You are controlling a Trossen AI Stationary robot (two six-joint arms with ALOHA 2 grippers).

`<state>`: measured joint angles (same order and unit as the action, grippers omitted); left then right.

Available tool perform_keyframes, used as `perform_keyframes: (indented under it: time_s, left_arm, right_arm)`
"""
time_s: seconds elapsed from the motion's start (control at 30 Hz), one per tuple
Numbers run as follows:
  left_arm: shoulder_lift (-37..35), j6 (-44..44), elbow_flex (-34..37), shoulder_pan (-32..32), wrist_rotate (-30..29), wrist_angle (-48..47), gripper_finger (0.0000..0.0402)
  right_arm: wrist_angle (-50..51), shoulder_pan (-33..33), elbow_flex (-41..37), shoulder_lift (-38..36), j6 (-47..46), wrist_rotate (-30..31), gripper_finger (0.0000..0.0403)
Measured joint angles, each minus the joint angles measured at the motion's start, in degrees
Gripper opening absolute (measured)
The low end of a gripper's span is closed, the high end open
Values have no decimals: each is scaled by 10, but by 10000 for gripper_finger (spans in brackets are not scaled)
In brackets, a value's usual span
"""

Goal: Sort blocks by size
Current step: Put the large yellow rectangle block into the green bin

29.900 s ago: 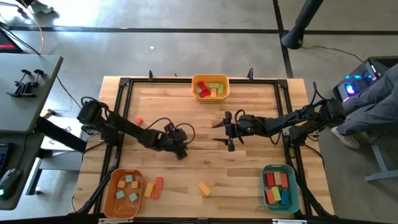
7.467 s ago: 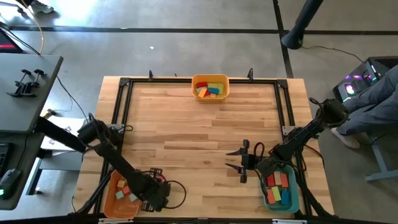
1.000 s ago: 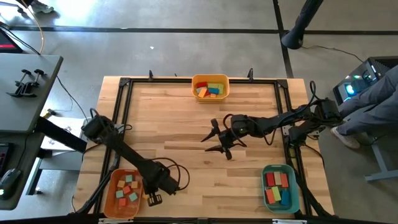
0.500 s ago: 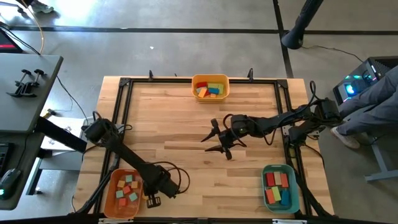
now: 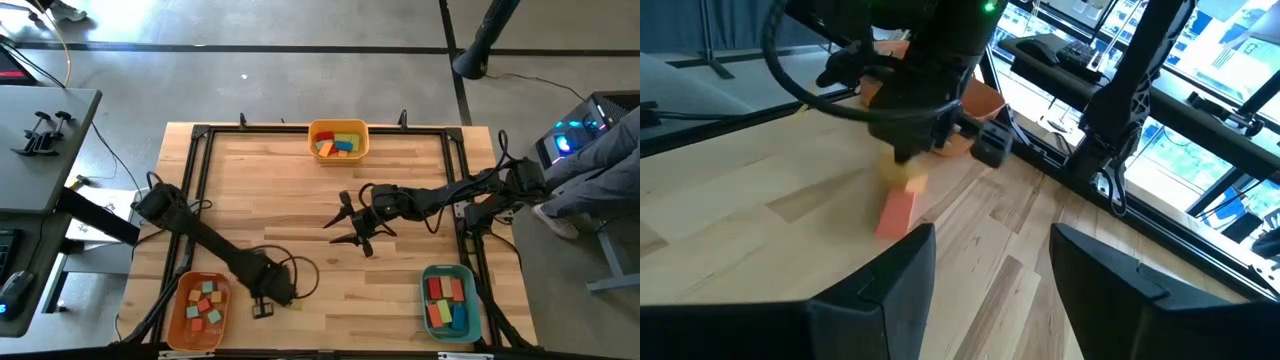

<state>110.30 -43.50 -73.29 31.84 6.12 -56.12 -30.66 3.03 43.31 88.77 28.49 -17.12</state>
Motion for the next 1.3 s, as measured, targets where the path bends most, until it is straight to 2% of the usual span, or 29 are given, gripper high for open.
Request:
perform_keyframes:
  time_s: [0.2, 0.4, 0.5, 0.63, 0.73, 0.9, 1.0, 1.1, 1.2, 1.3]
  left_arm:
    - [2, 70, 1, -47, -154, 74, 0]
    - [8, 156, 4, -110, -250, 204, 0]
    - [12, 190, 6, -140, -291, 278, 0]
    - [9, 213, 5, -169, -338, 361, 0]
    - [10, 212, 5, -177, -369, 363, 0]
    - [3, 184, 5, -167, -445, 293, 0]
    - [3, 175, 5, -156, -478, 265, 0]
    - [-9, 171, 32, -146, -493, 284, 0]
    - [-35, 188, 91, -143, -473, 367, 0]
    - [-70, 240, 165, -142, -445, 495, 0]
  right_arm:
    - [0, 0, 0, 0, 0, 0, 193]
    - [20, -1, 0, -2, 16, 8, 193]
    - [76, -1, 0, -25, 42, 54, 193]
    - [173, -1, 0, -91, 54, 134, 193]
    - [257, -2, 0, -150, 42, 157, 193]
    - [368, 0, 0, -223, -22, 158, 193]
    - [346, 8, -27, -238, -73, 151, 193]
    - [281, 26, -79, -236, -116, 146, 193]
    - [186, 49, -134, -233, -172, 146, 193]
    - [111, 71, -178, -231, -214, 153, 193]
